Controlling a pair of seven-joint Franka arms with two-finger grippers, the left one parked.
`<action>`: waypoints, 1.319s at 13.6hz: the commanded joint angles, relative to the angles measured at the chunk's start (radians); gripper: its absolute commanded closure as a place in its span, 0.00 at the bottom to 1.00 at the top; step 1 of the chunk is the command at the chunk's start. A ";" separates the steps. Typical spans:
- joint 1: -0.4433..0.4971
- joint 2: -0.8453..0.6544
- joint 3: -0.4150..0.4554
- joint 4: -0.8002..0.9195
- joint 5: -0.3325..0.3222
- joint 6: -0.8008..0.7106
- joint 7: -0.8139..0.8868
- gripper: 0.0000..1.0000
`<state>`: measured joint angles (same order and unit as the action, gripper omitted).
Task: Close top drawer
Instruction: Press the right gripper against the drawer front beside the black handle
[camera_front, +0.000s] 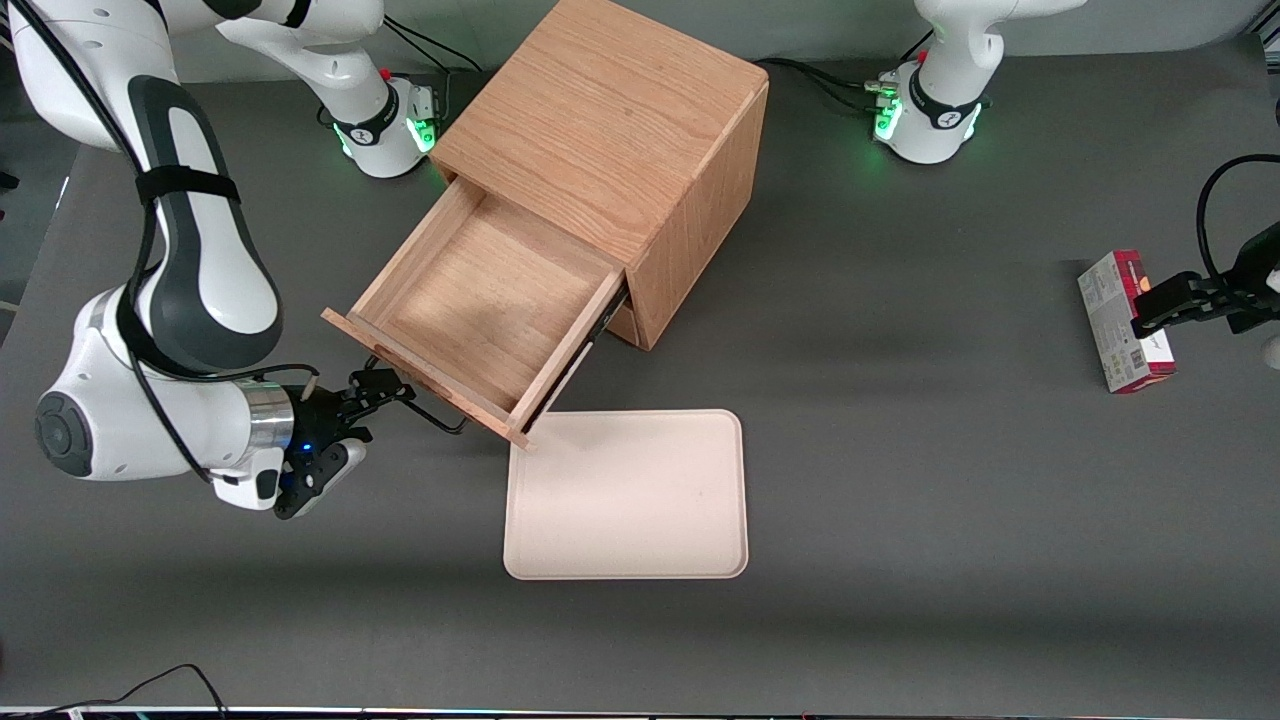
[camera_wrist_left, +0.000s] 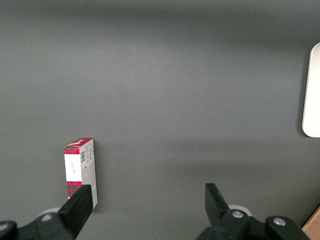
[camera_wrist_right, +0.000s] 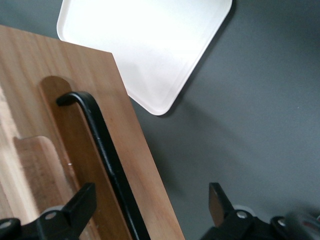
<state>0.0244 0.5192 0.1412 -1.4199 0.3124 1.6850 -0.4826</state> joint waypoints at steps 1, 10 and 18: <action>-0.004 -0.067 0.004 -0.108 -0.001 0.057 0.019 0.00; -0.001 -0.079 0.009 -0.174 -0.001 0.128 0.016 0.00; -0.004 -0.217 0.053 -0.384 0.027 0.195 0.025 0.00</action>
<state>0.0236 0.3911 0.1761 -1.6835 0.3179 1.8356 -0.4738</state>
